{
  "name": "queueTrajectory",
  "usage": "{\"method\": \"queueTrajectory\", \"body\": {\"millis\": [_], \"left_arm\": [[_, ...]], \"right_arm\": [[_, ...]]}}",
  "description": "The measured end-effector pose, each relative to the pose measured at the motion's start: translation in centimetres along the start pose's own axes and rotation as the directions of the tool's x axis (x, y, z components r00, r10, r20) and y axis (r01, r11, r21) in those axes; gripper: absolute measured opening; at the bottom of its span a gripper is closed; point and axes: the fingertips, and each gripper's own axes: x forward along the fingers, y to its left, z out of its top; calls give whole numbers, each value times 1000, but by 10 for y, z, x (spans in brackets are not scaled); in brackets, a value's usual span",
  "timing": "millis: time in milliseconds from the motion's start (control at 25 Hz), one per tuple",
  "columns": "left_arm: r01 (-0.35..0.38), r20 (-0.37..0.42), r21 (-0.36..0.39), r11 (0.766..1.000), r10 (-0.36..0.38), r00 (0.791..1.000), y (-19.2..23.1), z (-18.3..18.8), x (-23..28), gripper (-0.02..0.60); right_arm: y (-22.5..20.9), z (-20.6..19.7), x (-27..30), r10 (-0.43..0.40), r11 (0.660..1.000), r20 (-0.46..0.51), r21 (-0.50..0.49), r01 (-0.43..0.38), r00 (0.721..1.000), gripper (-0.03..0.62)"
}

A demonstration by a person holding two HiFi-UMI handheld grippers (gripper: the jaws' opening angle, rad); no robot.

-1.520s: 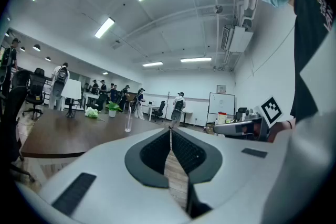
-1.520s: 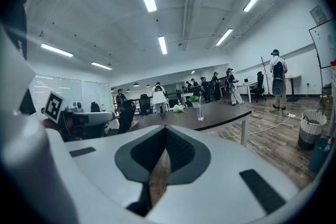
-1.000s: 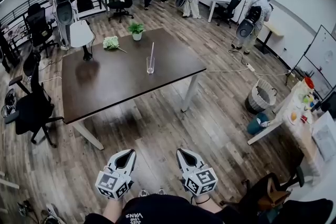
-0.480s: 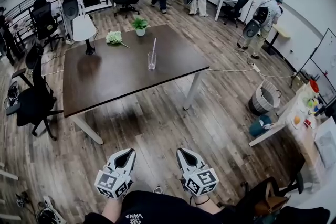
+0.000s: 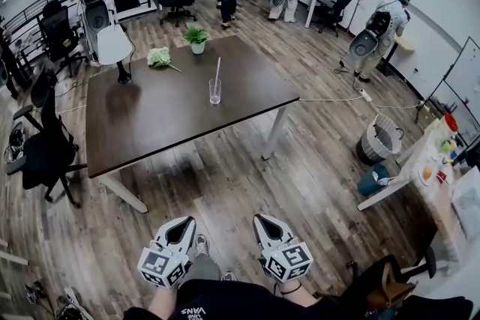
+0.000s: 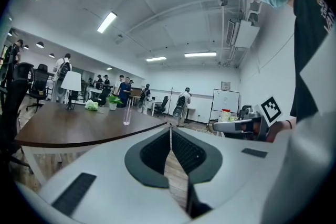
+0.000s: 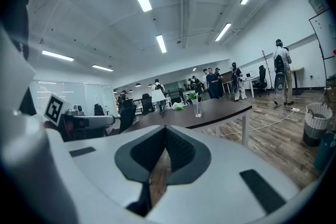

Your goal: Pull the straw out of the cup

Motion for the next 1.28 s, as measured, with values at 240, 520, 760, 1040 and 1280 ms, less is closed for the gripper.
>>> {"method": "queueTrajectory", "body": {"millis": [240,520,760,1040,1280], "left_arm": [[20,10,-1,1000,-20,1000,44,16,34,20],[56,28,20,998,-56,998,100,45,75,20],[89,27,29,996,-89,996,143,58,101,20],[134,22,40,990,-135,991,178,68,120,20],[162,1,21,987,-162,987,194,62,138,20]], "right_arm": [[-12,19,50,-18,1000,3,-15,18,1000,17],[-23,46,113,-48,999,40,-19,49,998,17],[-26,57,159,-71,997,48,-21,72,996,17],[-25,66,199,-98,995,59,-23,99,993,17],[-30,63,220,-116,993,41,-29,118,992,17]]}}
